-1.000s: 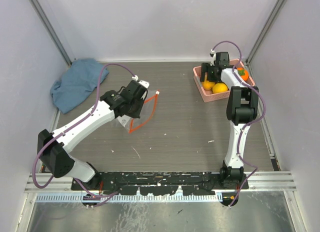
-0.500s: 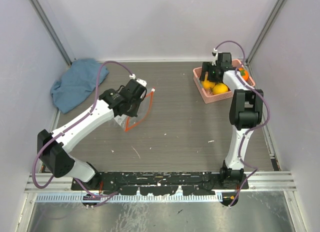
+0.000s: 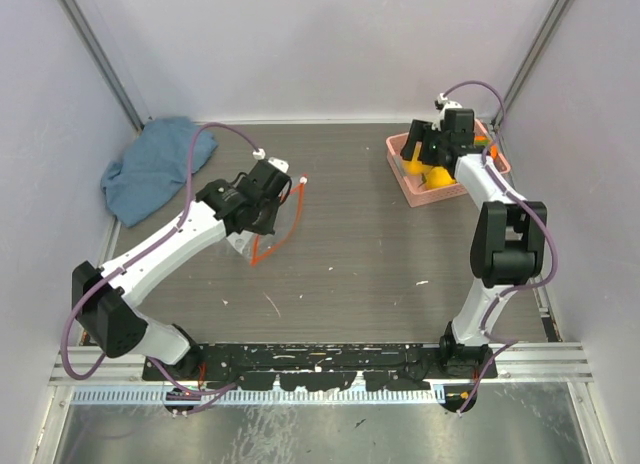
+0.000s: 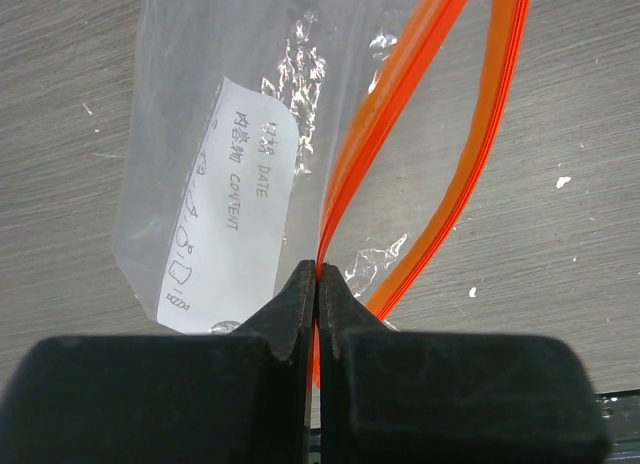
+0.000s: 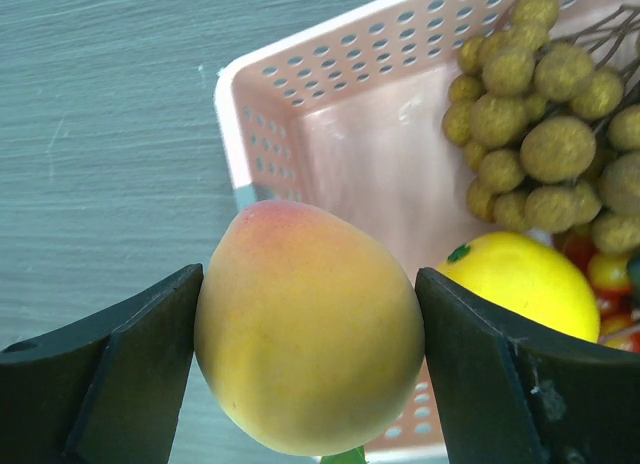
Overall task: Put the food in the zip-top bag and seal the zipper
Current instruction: Pick up the fake fruit from the bin.
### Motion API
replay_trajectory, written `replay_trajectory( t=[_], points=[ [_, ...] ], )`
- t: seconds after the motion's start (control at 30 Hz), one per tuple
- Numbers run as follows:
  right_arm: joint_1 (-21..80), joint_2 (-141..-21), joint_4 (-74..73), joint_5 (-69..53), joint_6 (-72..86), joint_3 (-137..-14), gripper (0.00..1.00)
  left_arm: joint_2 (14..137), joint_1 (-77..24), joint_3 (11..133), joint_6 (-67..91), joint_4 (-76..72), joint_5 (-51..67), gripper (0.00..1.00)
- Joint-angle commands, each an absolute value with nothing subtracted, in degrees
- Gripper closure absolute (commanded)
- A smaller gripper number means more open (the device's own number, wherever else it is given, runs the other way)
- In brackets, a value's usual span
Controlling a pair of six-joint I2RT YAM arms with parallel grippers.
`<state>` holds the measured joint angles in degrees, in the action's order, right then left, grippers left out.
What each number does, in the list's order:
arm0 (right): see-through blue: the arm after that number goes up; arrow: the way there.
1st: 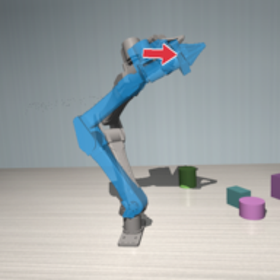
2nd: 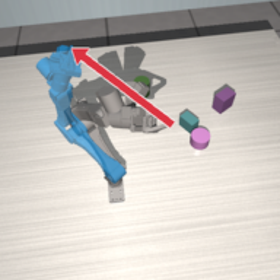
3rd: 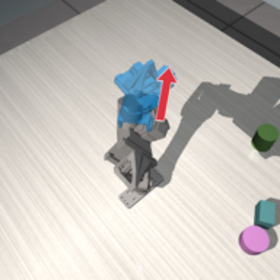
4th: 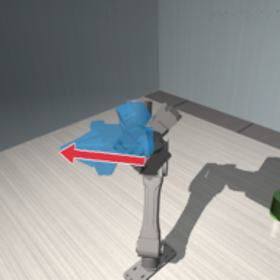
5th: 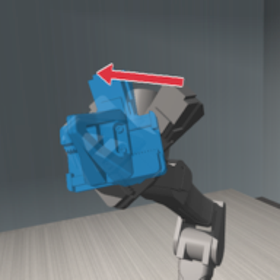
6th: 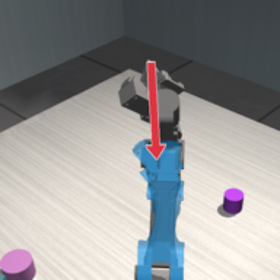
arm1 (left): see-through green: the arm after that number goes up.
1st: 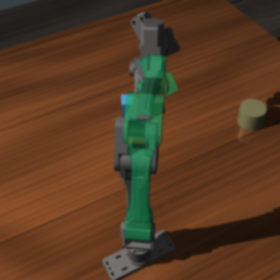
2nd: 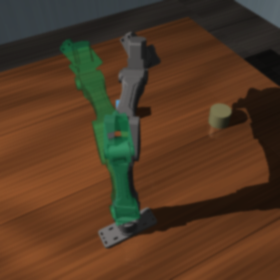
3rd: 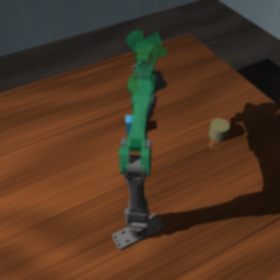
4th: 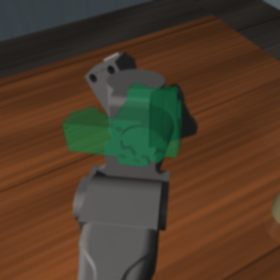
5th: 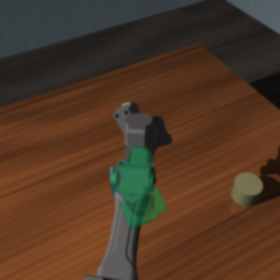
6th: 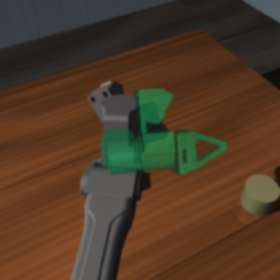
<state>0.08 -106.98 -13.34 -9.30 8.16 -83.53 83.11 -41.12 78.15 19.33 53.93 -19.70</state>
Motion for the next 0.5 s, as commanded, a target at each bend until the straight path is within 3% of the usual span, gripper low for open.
replay_trajectory(
  t=[0.0,0.47],
  points=[
    [1.72,-98.29,-8.49,-12.88,12.28,-78.61,0.45,80.44,-40.71,77.79,21.46,50.71,-18.57,1.00],
    [15.62,-75.71,4.59,-15.26,24.55,-51.89,0.45,78.64,-40.65,74.18,23.24,45.83,-16.32,1.00]
  ],
)
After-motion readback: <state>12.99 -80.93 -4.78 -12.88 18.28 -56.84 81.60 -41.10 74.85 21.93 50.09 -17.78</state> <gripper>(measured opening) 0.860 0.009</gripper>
